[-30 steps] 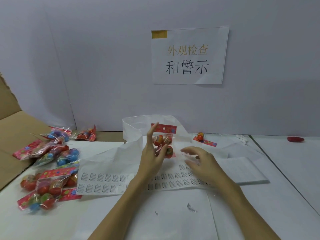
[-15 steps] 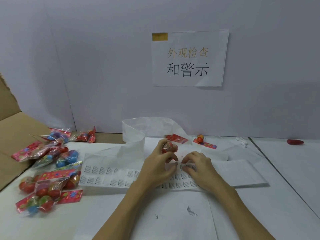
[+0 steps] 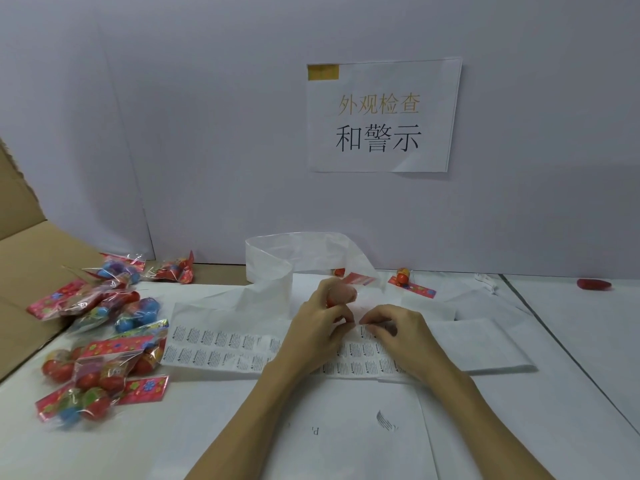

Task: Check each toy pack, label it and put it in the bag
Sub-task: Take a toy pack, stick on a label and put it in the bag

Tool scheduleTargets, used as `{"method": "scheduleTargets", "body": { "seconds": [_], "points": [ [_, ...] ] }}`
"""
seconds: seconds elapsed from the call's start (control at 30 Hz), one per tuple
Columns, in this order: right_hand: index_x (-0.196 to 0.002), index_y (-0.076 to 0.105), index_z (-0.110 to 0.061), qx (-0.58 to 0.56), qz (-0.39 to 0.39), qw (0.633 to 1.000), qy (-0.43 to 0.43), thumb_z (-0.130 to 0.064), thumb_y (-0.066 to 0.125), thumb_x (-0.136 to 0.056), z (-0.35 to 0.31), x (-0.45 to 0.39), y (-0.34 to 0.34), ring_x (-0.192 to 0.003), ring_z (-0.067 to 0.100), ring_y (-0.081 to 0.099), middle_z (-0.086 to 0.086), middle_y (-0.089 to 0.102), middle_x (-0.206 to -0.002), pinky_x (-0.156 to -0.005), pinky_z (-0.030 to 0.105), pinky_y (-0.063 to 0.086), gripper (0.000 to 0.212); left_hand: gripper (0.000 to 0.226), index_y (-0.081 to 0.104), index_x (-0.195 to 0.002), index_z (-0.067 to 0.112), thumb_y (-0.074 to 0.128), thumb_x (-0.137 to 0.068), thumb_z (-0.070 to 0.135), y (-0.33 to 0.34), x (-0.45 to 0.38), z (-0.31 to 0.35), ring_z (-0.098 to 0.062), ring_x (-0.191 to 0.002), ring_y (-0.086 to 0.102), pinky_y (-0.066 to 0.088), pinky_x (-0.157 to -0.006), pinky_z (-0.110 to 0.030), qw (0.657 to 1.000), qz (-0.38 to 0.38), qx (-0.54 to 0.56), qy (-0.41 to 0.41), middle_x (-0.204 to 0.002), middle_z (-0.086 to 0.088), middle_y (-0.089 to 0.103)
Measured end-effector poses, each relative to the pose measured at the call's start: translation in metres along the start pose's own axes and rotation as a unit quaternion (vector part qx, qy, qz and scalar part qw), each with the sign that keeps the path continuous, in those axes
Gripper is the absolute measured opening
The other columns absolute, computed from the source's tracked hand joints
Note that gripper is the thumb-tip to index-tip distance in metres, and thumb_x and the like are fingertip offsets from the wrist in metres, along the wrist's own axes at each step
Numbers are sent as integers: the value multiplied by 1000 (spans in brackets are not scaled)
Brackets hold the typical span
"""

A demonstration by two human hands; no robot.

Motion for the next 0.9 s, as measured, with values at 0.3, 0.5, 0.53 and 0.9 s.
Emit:
{"method": "scheduleTargets", "body": {
  "seconds": [0.3,0.5,0.53,0.9],
  "points": [
    [-99,83,-29,-12,-24,1000,12,1,62,-98,8,-1,-6,-102,3,70,-14,77,-108,-94,21,56,36,9,69,-97,12,67,-99,20,1,1,-6,-31,-108,60,54,-86,-45,1000,-8,-15,0,-149,-8,40],
    [-117,78,-27,-17,-37,999,-18,-10,68,-98,8,-2,3,-110,0,66,-13,72,-117,-101,17,49,27,8,69,-96,12,68,-98,20,1,0,-6,-29,-102,61,54,-82,-42,1000,-5,-4,1,-147,-7,40],
    [-115,79,-26,-17,-36,999,-19,-9,69,-97,9,-3,3,-109,-1,66,-14,72,-116,-101,16,49,27,7,69,-96,13,68,-98,20,0,0,-7,-28,-102,61,54,-81,-42,1000,-5,-5,0,-147,-6,40],
    [-115,76,-39,-48,-4,998,-26,-4,65,-98,11,-2,2,-93,-6,69,-23,76,-94,-84,8,49,41,7,67,-95,16,69,-97,22,3,1,-10,-25,-100,59,55,-79,-41,1000,-1,2,-3,-144,-2,39]
  ]
}}
Point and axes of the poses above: each hand's wrist, its own x-axis away from the middle knuckle, its own y-axis out of the palm, z = x × y, the point moved 1 cm from there along -x, towards the middle knuckle
